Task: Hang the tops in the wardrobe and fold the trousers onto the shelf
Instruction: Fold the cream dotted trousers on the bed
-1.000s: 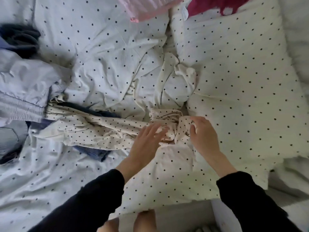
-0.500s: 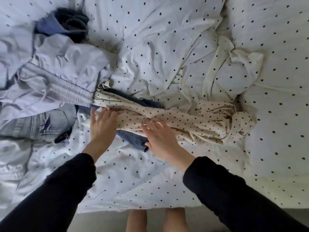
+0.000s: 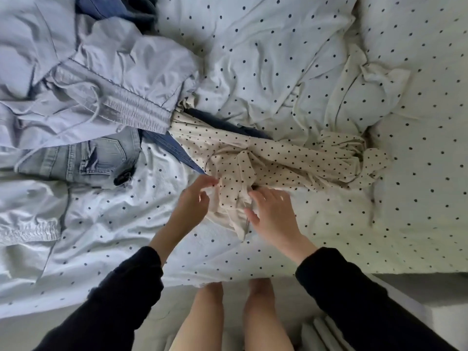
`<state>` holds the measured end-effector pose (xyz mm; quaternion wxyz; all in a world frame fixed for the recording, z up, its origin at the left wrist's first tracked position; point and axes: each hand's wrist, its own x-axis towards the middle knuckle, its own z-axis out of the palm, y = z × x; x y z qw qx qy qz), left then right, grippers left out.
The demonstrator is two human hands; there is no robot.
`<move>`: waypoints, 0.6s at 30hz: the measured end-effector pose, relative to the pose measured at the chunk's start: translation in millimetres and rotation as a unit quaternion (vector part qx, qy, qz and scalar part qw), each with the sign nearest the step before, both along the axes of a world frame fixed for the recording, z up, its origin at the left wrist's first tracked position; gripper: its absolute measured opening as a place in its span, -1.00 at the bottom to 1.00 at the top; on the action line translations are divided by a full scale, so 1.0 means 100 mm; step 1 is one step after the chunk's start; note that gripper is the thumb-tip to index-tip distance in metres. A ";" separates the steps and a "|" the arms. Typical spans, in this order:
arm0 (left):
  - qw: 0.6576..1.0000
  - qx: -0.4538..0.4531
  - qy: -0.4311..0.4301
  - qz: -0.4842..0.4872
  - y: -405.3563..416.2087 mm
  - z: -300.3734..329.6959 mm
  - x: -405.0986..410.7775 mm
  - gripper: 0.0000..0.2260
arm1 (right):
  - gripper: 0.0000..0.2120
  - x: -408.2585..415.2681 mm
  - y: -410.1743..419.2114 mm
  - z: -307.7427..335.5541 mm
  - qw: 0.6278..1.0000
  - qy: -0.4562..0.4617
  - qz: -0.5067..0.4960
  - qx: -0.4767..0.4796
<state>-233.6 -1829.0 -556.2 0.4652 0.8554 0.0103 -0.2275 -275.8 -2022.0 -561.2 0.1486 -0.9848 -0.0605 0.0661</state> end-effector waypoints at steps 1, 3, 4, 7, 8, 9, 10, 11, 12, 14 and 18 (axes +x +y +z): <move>0.999 0.039 -0.025 -0.020 0.06 -0.03 -0.01 -0.66 | -0.64 -0.02 0.10 -0.01 1.000 0.023 -0.019 -0.002; 0.986 0.117 -0.034 -0.113 0.18 -0.13 -0.06 -0.75 | -0.57 -0.06 0.26 -0.03 0.994 0.073 -0.078 0.002; 0.973 0.148 -0.018 -0.178 0.23 -0.17 -0.12 -0.66 | -0.57 -0.08 0.32 -0.05 0.990 0.090 -0.106 0.002; 0.948 0.170 0.042 -0.266 0.32 -0.29 -0.35 -0.31 | -0.51 -0.14 0.38 -0.06 0.972 0.152 -0.179 0.018; 0.955 0.165 0.044 -0.244 0.32 -0.31 -0.41 -0.33 | -0.44 -0.17 0.37 -0.06 0.964 0.168 -0.204 0.030; 0.966 0.153 0.033 -0.205 0.31 -0.34 -0.46 -0.43 | -0.36 -0.22 0.39 -0.06 0.957 0.183 -0.220 0.042; 0.978 0.142 0.013 -0.155 0.28 -0.35 -0.48 -0.58 | -0.27 -0.27 0.42 -0.06 0.954 0.198 -0.221 0.047; 0.986 0.133 -0.003 -0.103 0.24 -0.33 -0.47 -0.72 | -0.20 -0.32 0.45 -0.07 0.952 0.213 -0.216 0.041; 0.991 0.123 -0.004 -0.056 0.19 -0.31 -0.45 -0.80 | -0.17 -0.37 0.49 -0.08 0.950 0.224 -0.214 0.031; 0.995 0.094 -0.003 -0.012 0.11 -0.24 -0.41 -0.85 | -0.26 -0.46 0.55 -0.13 0.949 0.224 -0.222 0.021; 0.995 0.075 0.014 0.057 0.15 -0.11 -0.39 -0.83 | -0.77 -0.46 0.55 -0.23 0.947 0.181 -0.260 0.061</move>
